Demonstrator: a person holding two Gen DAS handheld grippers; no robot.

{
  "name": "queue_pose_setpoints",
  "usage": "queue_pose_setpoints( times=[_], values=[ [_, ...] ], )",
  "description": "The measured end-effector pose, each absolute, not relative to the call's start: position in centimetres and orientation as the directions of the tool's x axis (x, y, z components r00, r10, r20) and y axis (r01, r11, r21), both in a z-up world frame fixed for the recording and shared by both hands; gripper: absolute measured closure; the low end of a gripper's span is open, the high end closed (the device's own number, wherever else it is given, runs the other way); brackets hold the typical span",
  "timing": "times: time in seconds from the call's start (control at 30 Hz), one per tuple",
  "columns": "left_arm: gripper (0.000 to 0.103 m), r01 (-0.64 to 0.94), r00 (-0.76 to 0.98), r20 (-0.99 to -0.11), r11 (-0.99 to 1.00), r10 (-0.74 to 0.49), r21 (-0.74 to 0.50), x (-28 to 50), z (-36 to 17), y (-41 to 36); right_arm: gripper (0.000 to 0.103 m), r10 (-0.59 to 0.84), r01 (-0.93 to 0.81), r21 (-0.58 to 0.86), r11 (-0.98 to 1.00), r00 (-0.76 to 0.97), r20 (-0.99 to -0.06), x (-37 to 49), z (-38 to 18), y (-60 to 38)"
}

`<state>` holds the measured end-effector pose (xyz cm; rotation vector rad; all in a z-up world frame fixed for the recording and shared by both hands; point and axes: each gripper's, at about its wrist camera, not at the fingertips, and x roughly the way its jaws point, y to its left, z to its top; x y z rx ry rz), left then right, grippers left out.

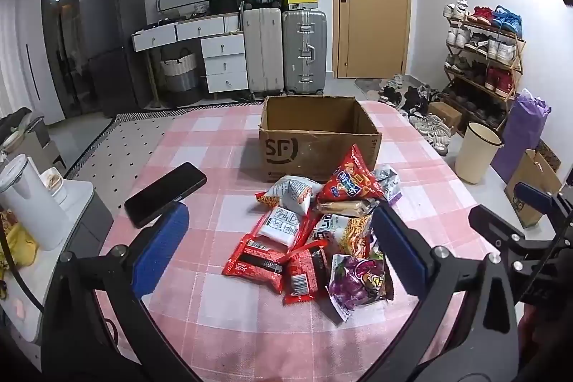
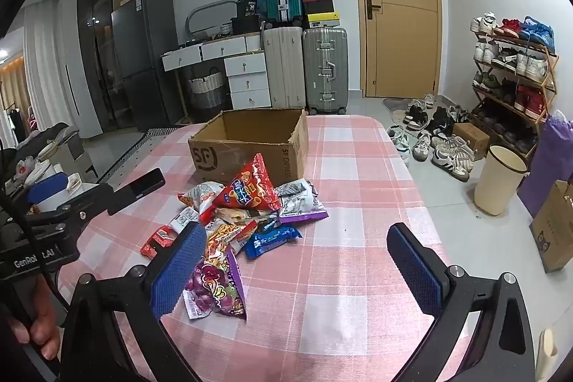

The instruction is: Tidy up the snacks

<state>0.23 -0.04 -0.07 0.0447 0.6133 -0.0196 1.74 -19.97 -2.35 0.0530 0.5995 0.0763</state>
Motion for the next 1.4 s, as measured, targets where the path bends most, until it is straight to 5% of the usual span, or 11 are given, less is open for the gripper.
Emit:
queue_pose_setpoints(
  times=[1.4],
  values=[
    [0.001,0.025,0.817,-0.576,0.999,-0.006,0.024,-0.01,-0.29,0.39,0.001,0.079,-0.044,0.076,0.996,0.825,-0.56,1.58,-2.72,-20.43]
  ],
)
